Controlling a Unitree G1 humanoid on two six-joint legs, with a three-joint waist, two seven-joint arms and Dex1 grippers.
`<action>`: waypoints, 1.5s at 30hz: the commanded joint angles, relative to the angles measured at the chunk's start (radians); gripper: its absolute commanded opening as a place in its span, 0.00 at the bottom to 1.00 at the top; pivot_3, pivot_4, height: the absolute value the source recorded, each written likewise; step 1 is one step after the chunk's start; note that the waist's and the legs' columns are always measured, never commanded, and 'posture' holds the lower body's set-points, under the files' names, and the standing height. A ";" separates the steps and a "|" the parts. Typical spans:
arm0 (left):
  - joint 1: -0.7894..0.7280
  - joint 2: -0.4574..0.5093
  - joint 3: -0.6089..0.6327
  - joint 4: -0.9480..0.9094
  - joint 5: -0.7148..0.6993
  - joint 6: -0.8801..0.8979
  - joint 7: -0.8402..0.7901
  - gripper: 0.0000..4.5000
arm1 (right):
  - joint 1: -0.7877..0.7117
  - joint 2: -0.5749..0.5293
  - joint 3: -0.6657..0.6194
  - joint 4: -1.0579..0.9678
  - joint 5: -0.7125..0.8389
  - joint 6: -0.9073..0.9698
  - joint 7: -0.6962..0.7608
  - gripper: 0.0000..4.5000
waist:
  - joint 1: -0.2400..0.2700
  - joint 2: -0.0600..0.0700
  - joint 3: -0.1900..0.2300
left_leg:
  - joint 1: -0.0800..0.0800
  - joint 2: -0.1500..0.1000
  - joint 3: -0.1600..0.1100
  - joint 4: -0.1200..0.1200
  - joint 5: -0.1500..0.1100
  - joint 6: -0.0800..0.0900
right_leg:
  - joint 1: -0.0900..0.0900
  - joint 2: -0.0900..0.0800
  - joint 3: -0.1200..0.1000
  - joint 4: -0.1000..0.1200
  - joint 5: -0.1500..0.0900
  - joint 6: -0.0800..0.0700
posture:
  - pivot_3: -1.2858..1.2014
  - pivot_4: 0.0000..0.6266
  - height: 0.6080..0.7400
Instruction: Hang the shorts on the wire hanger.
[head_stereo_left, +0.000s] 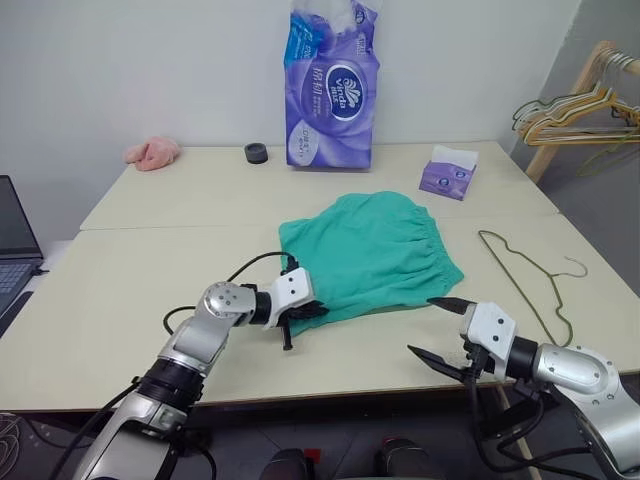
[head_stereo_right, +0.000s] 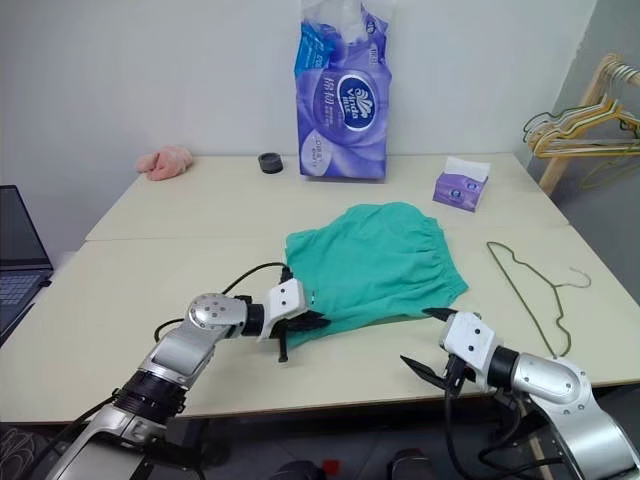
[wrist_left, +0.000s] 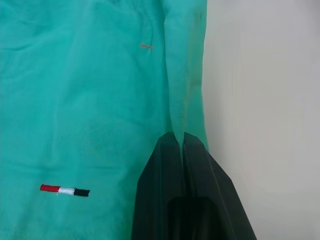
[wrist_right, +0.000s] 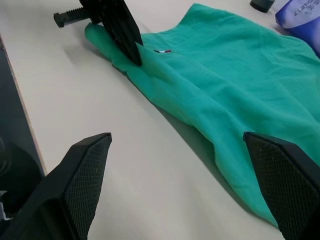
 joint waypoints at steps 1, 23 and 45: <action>-0.014 -0.002 0.050 -0.063 -0.056 0.032 -0.014 0.00 | -0.038 -0.017 -0.005 0.057 -0.098 -0.052 -0.049 1.00 | 0.000 0.000 0.000 | 0.000 0.000 0.000 0.000 0.000 0.000 | 0.000 0.000 0.000 0.000 0.000 0.000 | 0.48 0.05 1.00; -0.162 0.017 0.189 -0.039 -0.231 0.187 -0.066 0.00 | -0.479 0.003 0.251 0.806 -0.598 -0.533 -0.263 1.00 | -0.032 -0.001 -0.001 | 0.000 -0.001 0.000 0.000 0.000 0.000 | -0.001 0.000 0.000 0.002 0.003 -0.005 | 0.48 0.01 1.00; -0.070 0.115 0.176 -0.063 -0.187 0.143 -0.114 0.00 | -0.664 0.009 0.278 1.011 -0.543 -0.705 -0.137 0.01 | -0.044 -0.002 -0.002 | 0.000 -0.001 -0.003 0.000 0.000 0.000 | -0.001 -0.001 -0.001 0.003 0.003 -0.005 | 0.50 0.02 1.00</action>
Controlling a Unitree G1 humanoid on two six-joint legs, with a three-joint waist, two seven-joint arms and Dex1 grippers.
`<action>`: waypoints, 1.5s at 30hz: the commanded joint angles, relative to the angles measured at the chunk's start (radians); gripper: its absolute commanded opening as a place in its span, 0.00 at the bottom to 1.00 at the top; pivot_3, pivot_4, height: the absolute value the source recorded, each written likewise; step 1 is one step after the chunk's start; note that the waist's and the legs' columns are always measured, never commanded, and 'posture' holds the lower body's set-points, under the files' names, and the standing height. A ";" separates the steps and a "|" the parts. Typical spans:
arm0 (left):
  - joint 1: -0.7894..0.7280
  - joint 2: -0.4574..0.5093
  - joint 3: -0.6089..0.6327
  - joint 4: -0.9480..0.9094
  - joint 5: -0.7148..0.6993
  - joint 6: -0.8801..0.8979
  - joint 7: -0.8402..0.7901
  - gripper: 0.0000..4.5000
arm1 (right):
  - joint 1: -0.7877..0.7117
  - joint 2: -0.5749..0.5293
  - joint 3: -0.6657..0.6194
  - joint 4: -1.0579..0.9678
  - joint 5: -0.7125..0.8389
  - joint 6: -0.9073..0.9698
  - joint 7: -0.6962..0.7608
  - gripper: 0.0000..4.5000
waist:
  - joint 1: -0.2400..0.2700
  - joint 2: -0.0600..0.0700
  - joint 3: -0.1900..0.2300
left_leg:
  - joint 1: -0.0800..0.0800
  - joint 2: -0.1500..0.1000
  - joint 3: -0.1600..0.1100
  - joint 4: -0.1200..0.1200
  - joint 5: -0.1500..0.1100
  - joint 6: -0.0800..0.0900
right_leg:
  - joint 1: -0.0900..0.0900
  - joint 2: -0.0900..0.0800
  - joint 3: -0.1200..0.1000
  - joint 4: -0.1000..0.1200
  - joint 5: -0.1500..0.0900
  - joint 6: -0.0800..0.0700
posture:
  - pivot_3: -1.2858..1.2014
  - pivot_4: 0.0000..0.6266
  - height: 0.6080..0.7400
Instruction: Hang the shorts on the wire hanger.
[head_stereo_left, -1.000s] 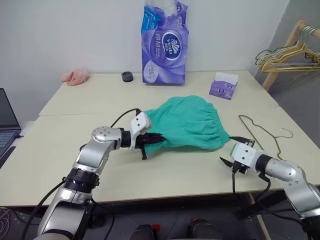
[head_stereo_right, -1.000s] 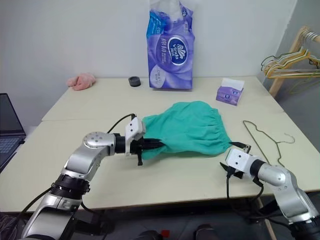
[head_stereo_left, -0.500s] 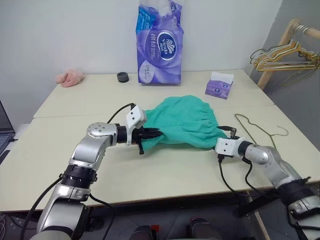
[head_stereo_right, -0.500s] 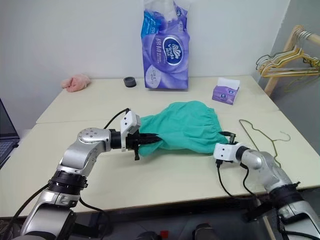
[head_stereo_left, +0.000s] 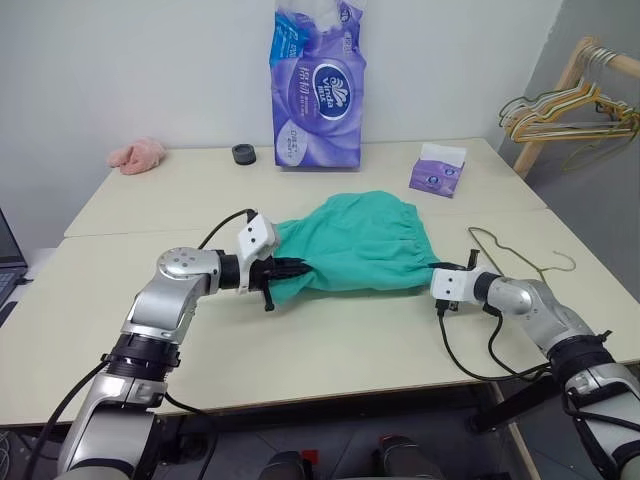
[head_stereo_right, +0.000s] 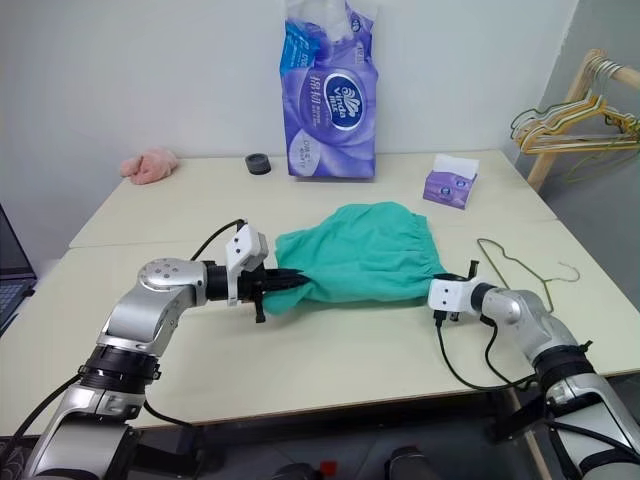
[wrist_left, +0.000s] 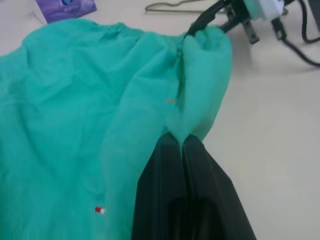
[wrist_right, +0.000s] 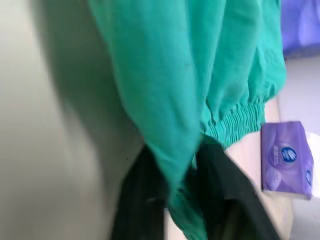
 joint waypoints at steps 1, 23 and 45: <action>0.024 0.043 -0.013 -0.054 0.013 -0.032 -0.047 0.00 | 0.016 -0.039 -0.036 -0.145 0.094 0.016 0.121 0.01 | -0.001 0.000 0.000 | 0.000 0.000 0.000 0.000 0.000 0.000 | 0.000 0.000 0.000 0.000 0.000 0.000 | 0.50 0.02 1.00; -0.411 -0.012 -0.070 0.542 0.155 -0.212 0.071 0.00 | -0.484 -0.013 -0.046 0.055 0.349 0.430 0.364 0.01 | 0.019 0.001 0.005 | 0.008 0.000 0.000 0.001 0.000 0.000 | 0.008 0.000 -0.004 -0.001 -0.001 -0.001 | 0.51 0.03 1.00; -0.606 0.111 -0.150 0.748 0.326 -0.755 -0.356 0.00 | -0.220 -0.199 -0.082 -0.121 0.462 0.000 0.475 0.01 | -0.039 0.004 0.011 | 0.005 -0.003 0.019 0.000 -0.003 0.003 | -0.002 -0.006 -0.002 0.009 -0.003 0.004 | 0.48 0.08 1.00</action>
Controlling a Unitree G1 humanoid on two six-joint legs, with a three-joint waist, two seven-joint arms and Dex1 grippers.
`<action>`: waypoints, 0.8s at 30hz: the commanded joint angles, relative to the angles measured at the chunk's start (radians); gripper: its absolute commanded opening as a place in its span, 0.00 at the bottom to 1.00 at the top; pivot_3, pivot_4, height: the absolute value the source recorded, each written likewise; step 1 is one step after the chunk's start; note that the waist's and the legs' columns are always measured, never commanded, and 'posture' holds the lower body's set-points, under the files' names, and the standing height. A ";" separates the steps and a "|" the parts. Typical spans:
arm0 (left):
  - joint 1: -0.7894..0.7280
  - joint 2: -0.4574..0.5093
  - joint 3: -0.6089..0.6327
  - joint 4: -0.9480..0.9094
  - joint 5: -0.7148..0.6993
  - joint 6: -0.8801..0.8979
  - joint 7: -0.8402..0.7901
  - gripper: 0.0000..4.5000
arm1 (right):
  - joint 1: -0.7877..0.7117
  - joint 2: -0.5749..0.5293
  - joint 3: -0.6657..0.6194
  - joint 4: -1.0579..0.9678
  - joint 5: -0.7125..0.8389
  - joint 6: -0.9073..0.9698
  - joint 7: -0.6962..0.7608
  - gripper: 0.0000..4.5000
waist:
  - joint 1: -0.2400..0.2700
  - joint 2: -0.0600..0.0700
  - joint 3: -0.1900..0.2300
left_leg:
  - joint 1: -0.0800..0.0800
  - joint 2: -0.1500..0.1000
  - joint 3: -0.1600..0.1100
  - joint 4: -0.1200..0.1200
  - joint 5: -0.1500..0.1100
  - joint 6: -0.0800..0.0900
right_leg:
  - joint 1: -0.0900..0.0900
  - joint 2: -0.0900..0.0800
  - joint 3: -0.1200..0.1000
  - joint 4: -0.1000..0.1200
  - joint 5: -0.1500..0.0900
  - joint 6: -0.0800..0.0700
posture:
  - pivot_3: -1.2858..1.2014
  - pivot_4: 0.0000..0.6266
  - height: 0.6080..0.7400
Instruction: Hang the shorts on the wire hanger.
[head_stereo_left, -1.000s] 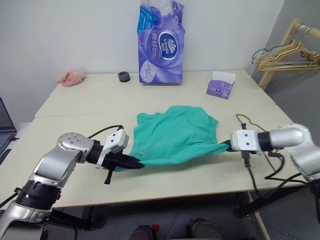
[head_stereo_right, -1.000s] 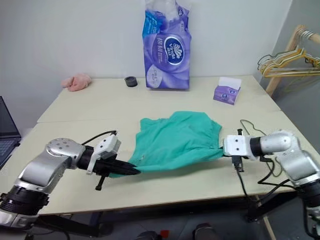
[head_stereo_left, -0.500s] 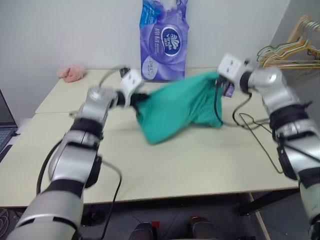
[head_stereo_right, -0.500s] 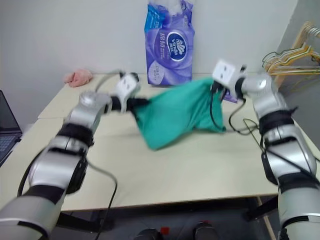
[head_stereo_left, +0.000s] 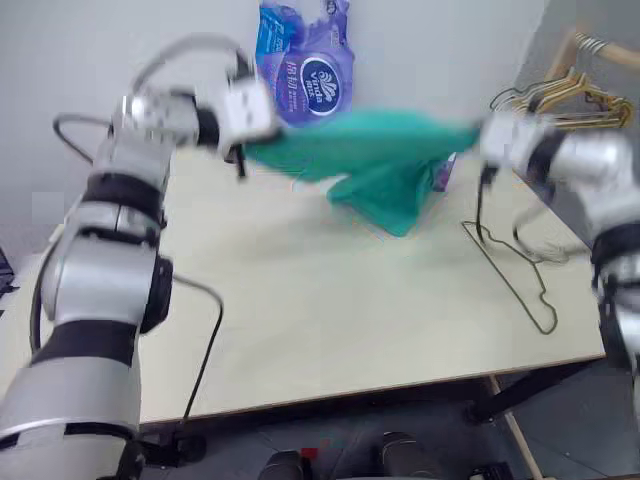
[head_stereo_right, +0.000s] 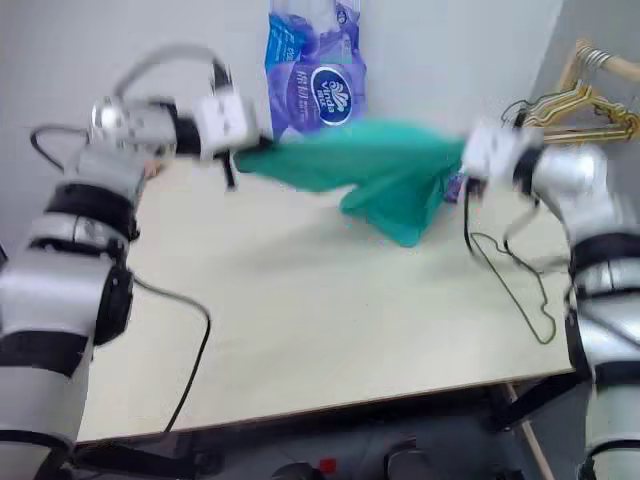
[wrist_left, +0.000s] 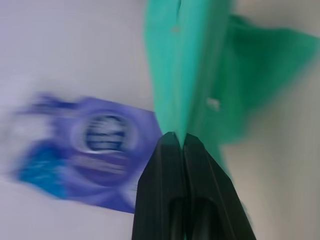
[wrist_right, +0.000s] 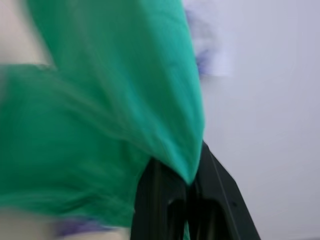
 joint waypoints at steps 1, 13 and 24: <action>0.259 0.094 -0.036 -0.344 -0.137 0.144 -0.294 0.00 | 0.231 -0.103 -0.024 -0.397 0.138 0.170 0.177 0.01 | -0.011 0.006 0.004 | -0.002 0.000 -0.001 0.000 0.000 0.000 | -0.003 0.000 0.002 0.001 0.000 0.000 | 0.47 0.08 1.00; 0.879 0.387 -0.133 -1.204 -0.472 0.665 -0.354 0.00 | 0.501 -0.211 -0.047 -0.766 0.131 0.427 0.307 0.01 | -0.015 0.008 0.005 | -0.019 0.003 -0.015 0.013 -0.004 0.005 | -0.016 0.002 -0.004 0.008 0.000 0.000 | 0.47 0.08 1.00; 0.901 0.366 -0.094 -1.222 -0.438 0.700 -0.333 0.00 | 0.531 -0.229 -0.018 -0.801 0.040 0.387 0.350 0.01 | 0.027 0.007 0.006 | -0.005 0.003 -0.009 0.014 -0.006 0.007 | -0.002 0.002 -0.004 0.005 -0.003 0.000 | 0.48 0.08 1.00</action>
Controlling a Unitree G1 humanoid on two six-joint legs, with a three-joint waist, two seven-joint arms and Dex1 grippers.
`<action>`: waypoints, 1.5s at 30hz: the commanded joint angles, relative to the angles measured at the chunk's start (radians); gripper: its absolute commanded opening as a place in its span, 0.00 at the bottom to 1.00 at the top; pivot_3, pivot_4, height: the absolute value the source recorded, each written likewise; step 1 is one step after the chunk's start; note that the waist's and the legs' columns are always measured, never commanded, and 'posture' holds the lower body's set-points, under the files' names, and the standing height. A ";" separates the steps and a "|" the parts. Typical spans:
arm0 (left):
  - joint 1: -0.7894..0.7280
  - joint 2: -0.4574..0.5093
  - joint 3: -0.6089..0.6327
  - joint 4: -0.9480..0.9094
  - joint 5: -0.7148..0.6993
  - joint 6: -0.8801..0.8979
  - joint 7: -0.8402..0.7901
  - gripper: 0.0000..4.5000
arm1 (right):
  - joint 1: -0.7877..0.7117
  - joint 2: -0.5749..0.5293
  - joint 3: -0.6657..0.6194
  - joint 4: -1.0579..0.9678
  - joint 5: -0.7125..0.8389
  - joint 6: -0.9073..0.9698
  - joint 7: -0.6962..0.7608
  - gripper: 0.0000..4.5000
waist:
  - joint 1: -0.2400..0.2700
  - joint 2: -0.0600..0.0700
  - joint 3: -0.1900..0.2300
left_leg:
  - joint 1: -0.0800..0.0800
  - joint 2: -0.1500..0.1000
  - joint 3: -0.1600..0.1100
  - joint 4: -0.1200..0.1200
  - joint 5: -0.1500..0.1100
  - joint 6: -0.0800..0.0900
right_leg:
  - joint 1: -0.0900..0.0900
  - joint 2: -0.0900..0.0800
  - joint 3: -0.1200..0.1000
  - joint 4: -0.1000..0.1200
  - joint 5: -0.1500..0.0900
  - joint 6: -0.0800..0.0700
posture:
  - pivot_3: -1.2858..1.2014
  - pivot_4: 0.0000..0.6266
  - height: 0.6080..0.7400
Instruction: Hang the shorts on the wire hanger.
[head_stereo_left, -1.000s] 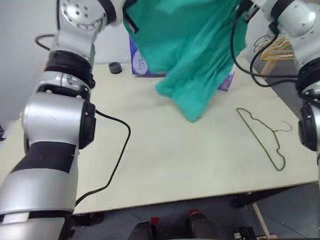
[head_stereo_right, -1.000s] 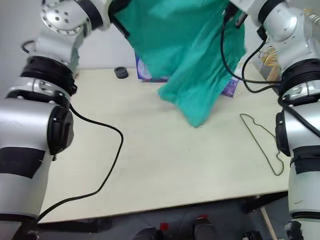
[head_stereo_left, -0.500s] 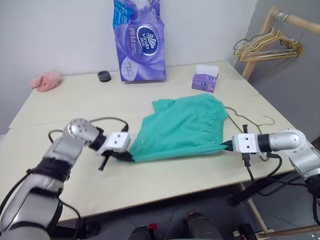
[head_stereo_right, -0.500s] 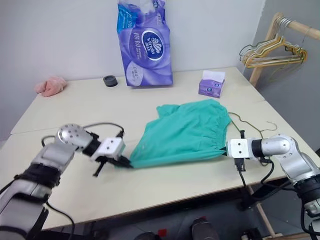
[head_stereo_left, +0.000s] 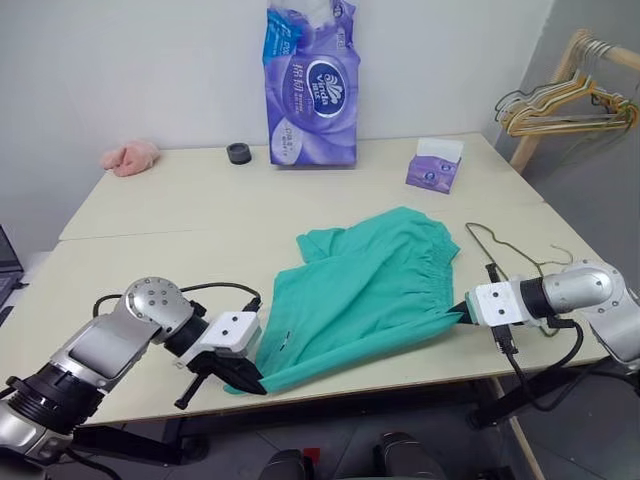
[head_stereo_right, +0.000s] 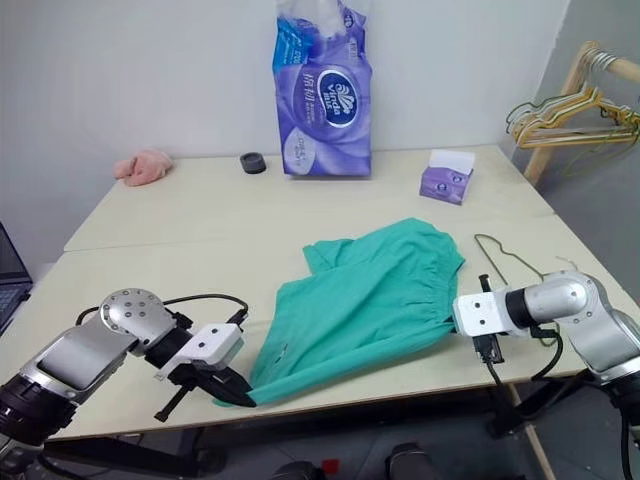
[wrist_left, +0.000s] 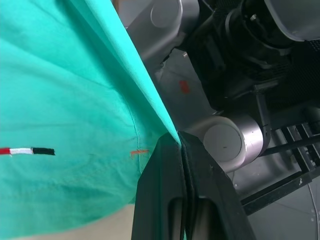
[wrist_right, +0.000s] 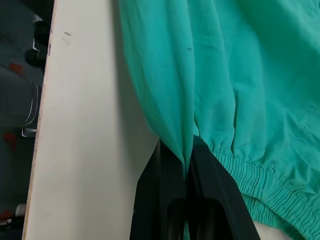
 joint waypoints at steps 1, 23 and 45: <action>0.009 -0.004 0.033 -0.013 0.016 -0.001 0.011 0.00 | 0.014 -0.022 -0.011 0.002 -0.042 -0.053 0.003 0.01 | 0.001 0.000 0.000 | 0.000 0.000 0.000 0.000 0.000 0.000 | 0.000 0.000 0.000 0.000 0.000 0.000 | 0.48 0.08 1.00; -0.395 -0.294 0.099 0.483 0.118 0.024 0.264 0.00 | -0.448 0.144 -0.018 0.401 -0.031 0.081 -0.026 0.01 | 0.012 -0.002 0.005 | 0.006 0.000 0.003 0.001 0.000 0.001 | 0.005 0.001 0.002 -0.003 -0.001 0.002 | 0.48 0.09 1.00; -1.125 -0.343 0.065 1.287 0.554 -0.909 0.869 0.00 | -0.675 0.207 -0.017 0.850 -0.095 -0.495 -0.475 0.01 | -0.018 0.002 0.017 | -0.011 -0.011 0.015 -0.014 -0.008 0.002 | -0.017 -0.018 -0.013 -0.016 0.005 0.003 | 0.48 0.12 1.00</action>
